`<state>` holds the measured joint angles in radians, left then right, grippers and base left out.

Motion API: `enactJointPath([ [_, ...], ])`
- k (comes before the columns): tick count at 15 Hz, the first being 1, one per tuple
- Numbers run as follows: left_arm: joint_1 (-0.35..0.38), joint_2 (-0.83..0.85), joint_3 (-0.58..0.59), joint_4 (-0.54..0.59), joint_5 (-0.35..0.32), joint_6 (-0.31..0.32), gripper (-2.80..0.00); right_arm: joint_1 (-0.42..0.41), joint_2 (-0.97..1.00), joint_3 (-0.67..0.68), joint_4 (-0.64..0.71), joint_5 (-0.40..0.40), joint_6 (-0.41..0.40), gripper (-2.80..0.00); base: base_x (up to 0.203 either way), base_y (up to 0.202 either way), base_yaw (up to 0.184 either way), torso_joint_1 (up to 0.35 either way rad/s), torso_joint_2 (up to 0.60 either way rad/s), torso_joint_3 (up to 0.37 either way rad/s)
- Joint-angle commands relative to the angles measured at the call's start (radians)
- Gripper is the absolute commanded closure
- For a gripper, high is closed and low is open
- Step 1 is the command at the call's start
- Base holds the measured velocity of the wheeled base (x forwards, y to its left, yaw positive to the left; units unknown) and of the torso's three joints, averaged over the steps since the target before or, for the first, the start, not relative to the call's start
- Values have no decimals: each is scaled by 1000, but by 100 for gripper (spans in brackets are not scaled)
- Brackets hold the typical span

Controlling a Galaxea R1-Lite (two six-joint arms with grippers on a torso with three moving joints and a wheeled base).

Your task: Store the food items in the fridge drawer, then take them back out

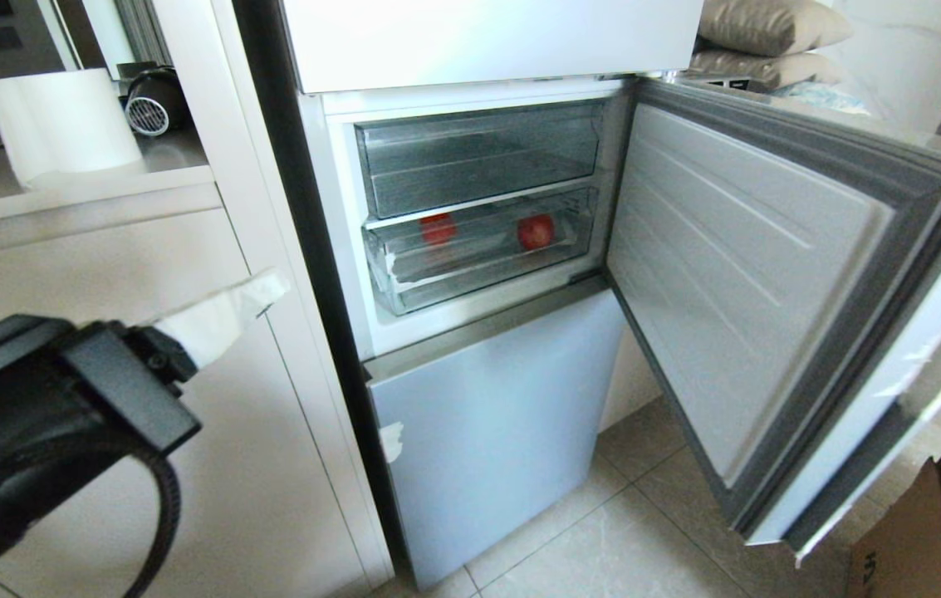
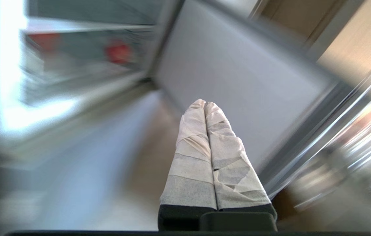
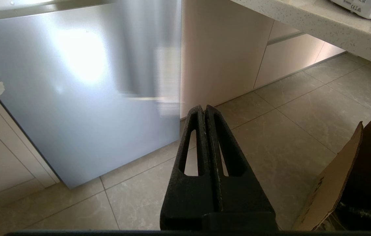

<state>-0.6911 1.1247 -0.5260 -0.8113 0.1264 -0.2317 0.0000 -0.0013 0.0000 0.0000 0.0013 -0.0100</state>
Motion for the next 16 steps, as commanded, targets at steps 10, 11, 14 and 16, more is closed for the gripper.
enactJointPath([
  [10, 734, -856, 499, 555, -191, 385, 0, 0, 0, 0, 0, 0, -2, 0, 0, 0, 0, 0, 0, 0],
  [11, 740, -856, 528, 660, -211, 393, 0, 0, 0, 0, 0, -1, 1, 0, 0, 0, 0, 0, 0, 0],
  [14, 712, -870, 485, 922, -196, 414, 0, 0, 0, 0, 0, 0, -1, 0, 0, 0, 0, 0, 0, 0],
  [16, 644, -877, 488, 916, -197, 427, 0, 0, 0, 0, 0, 0, 1, 0, 0, 0, 0, 0, 0, 0],
])
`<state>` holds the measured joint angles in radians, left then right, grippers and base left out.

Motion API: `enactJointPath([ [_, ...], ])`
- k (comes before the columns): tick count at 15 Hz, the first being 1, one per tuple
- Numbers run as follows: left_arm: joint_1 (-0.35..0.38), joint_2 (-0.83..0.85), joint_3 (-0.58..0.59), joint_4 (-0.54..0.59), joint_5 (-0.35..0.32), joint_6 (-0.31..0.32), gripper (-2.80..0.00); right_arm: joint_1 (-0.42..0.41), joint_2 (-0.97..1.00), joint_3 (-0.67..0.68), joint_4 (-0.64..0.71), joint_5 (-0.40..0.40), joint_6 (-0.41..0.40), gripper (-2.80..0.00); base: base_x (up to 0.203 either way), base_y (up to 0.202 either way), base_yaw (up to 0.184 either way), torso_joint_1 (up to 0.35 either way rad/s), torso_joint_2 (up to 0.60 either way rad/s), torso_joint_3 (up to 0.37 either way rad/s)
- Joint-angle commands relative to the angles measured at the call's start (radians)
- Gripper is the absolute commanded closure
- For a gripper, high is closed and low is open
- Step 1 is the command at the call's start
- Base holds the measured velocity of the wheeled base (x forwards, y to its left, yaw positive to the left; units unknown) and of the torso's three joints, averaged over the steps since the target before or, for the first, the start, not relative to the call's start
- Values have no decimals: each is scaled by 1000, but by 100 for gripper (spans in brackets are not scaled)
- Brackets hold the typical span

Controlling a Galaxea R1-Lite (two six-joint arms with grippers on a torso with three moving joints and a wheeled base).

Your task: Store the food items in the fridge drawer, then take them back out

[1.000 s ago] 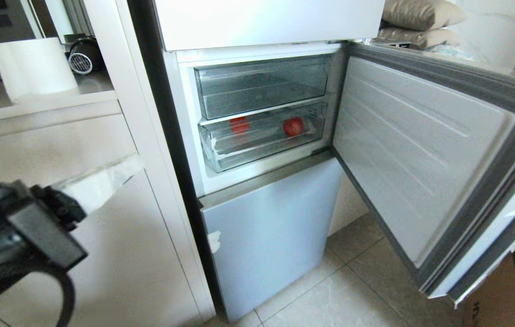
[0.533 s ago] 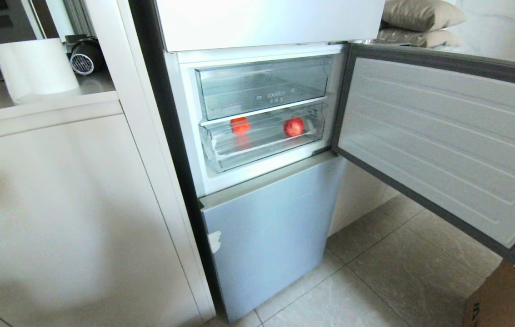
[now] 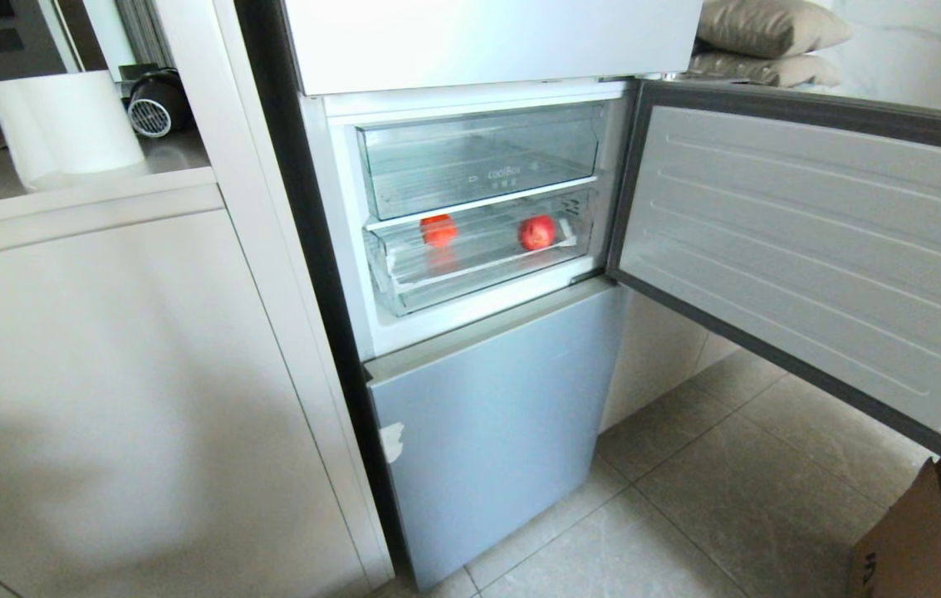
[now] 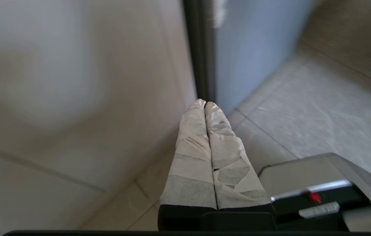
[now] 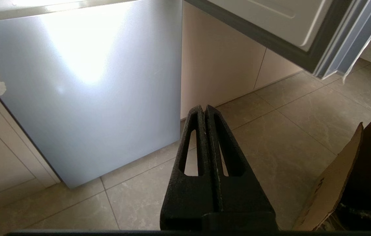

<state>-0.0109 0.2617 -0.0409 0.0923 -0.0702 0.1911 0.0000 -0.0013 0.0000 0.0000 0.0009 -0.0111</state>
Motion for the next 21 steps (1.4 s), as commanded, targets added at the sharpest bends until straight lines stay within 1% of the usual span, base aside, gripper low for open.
enactJointPath([
  [1, -25, -31, 9, -8, 0, 10, 0, 0, 0, 0, 0, 1, 2, 0, 0, 0, 0, 0, 0, 0],
  [3, -6, -124, 11, -17, -1, 12, 0, 0, 0, 0, 0, 1, 2, 0, 0, 0, 0, 0, 0, 0],
  [5, 2, -251, 15, -28, -1, 29, 0, 0, 0, 0, 0, 1, 0, 0, 0, 0, 0, 0, 0, 0],
  [6, 5, -272, 24, -50, 2, 26, 0, 0, 0, 0, 0, 1, 3, 0, 0, 0, 0, 0, 0, 0],
  [7, 8, -265, 35, -74, 15, -19, 0, 0, 0, 0, 2, 1, 2, 0, 0, 0, 0, 0, 0, 0],
  [9, 9, -261, 40, -86, 66, -174, 0, 0, 0, 0, 1, 1, 2, 0, 0, 0, 0, 0, 0, 0],
  [10, 9, -259, 41, -89, 74, -186, 0, 0, 0, 0, 1, 1, 3, 0, 0, 0, 0, 0, 0, 0],
  [21, 9, -260, 41, -89, 75, -184, 0, 0, 0, 0, 2, -1, 3, 0, 0, 0, 0, 0, 0, 0],
])
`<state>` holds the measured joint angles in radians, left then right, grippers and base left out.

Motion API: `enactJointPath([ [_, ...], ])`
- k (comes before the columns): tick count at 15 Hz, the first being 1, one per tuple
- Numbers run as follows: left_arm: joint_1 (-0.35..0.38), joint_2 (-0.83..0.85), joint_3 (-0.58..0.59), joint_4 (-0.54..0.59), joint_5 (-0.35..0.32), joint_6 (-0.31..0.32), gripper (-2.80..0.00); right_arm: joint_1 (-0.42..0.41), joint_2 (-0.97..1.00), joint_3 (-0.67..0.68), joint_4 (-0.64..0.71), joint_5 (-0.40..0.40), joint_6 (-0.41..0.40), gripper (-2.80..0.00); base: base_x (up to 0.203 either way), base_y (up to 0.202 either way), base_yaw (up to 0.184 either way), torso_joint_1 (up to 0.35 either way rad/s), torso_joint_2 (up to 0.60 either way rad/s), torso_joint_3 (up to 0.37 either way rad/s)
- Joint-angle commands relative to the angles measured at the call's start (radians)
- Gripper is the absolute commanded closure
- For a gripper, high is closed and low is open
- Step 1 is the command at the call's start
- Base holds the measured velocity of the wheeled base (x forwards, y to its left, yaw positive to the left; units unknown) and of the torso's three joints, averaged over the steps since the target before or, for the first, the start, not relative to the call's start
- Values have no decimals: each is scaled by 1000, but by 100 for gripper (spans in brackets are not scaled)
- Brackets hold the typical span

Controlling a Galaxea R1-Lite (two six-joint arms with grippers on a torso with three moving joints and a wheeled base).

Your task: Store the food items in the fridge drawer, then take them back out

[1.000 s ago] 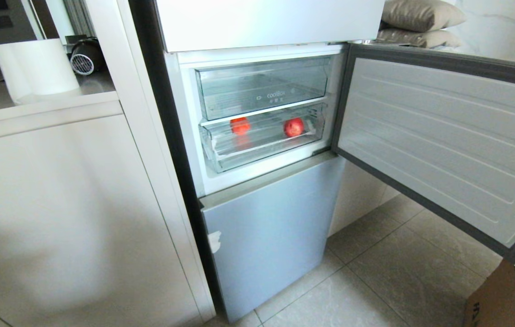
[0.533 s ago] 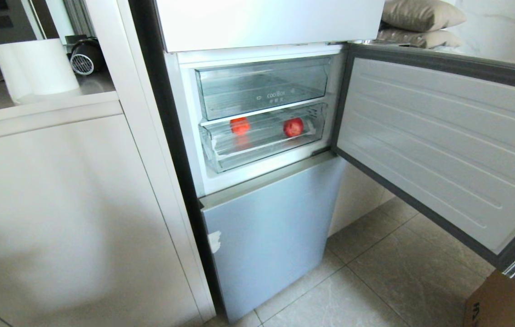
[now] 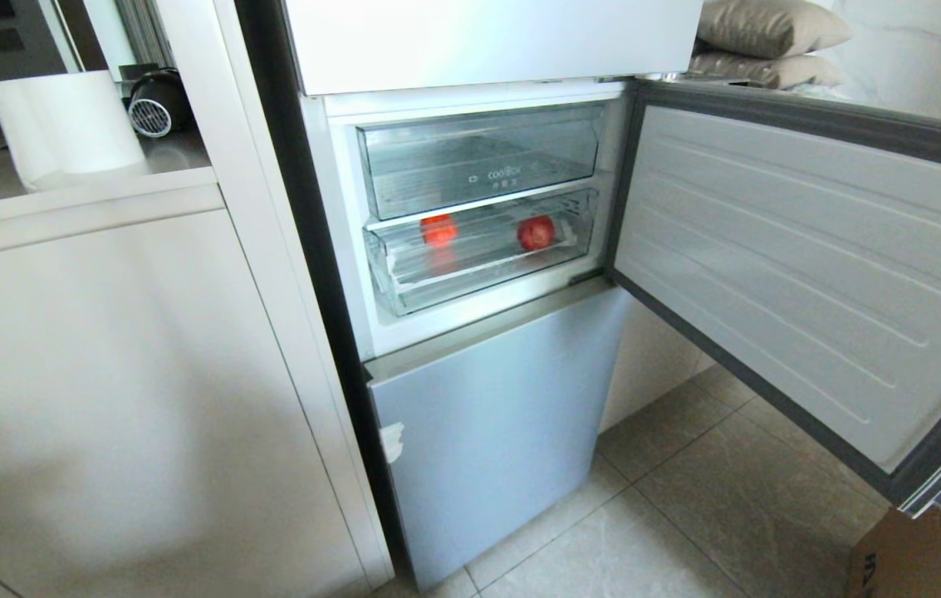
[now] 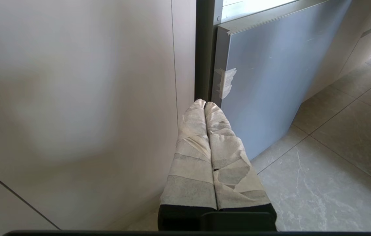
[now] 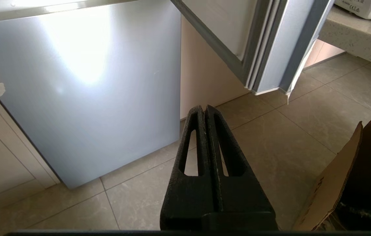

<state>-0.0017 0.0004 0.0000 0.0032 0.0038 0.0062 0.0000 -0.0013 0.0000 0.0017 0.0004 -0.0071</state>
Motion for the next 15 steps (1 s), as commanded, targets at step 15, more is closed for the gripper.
enactJointPath([
  [15, 0, 1, 0, 0, -1, 0, 0, -1, 0, 0, 0, 1, -1, 0, 0, -5, 128, 2, 2, 3],
])
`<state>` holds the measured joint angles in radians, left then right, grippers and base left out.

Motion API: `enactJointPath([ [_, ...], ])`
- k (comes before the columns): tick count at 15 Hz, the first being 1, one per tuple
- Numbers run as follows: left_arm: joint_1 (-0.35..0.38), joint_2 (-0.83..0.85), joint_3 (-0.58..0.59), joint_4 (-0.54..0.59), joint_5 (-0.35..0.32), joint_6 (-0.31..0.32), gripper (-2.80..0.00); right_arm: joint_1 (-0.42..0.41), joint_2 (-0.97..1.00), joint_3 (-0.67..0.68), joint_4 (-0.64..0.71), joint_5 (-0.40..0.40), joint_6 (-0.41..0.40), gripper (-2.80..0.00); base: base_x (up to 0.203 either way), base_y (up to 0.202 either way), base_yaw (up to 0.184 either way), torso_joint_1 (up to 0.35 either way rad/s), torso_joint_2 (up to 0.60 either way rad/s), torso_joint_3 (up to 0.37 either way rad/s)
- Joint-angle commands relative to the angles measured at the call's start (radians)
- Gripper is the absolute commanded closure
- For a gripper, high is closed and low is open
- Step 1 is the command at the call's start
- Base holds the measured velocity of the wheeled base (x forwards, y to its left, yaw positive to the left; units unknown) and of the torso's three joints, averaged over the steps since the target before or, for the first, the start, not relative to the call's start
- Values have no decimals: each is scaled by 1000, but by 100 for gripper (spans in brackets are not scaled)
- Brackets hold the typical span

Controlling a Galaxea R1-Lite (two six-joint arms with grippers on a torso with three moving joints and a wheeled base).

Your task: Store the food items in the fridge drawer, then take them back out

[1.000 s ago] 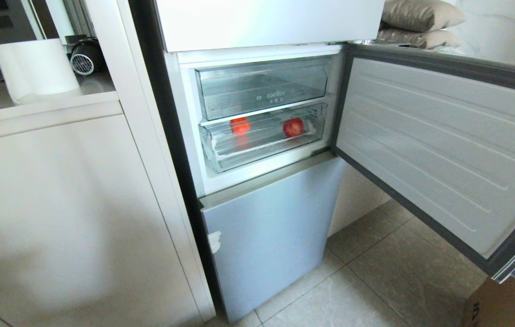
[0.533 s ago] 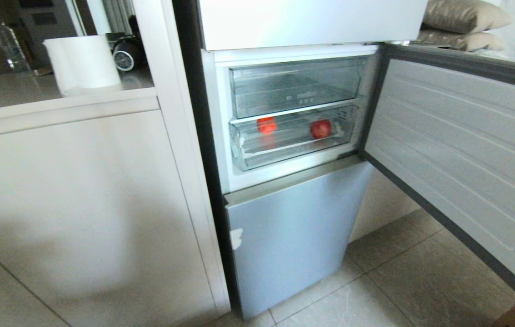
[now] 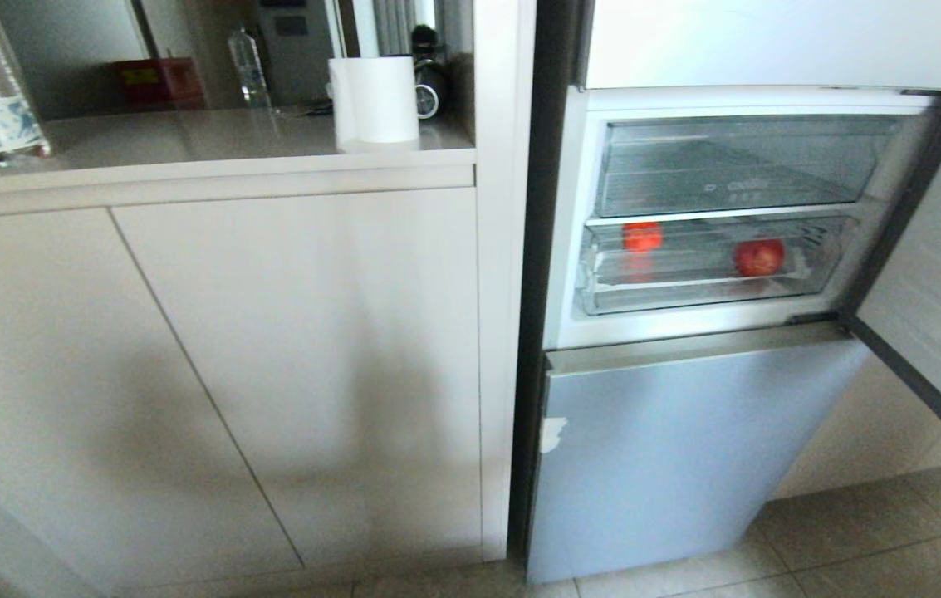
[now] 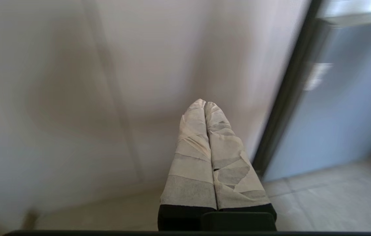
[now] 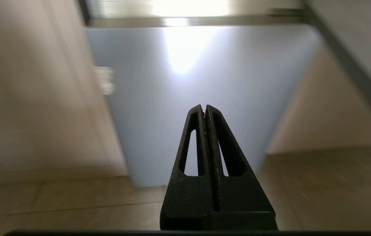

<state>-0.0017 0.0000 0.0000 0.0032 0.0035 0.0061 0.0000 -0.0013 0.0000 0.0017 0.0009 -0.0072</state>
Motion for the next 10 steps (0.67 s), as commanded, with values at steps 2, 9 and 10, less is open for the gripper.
enactJointPath([
  [2, 0, 2, 0, 0, 1, 1, 0, -2, 0, 0, 0, 1, 0, 0, 0, -8, 175, 2, 4, 0],
  [9, 0, 2, 0, 0, 1, 0, 0, 0, 1, 0, -2, 5, -28, 0, 0, -5, 108, 2, 3, 0],
  [10, 0, 2, 0, 1, 1, 0, 0, 0, 1, 0, -2, 5, -27, 0, 0, 0, 0, 0, 0, 0],
])
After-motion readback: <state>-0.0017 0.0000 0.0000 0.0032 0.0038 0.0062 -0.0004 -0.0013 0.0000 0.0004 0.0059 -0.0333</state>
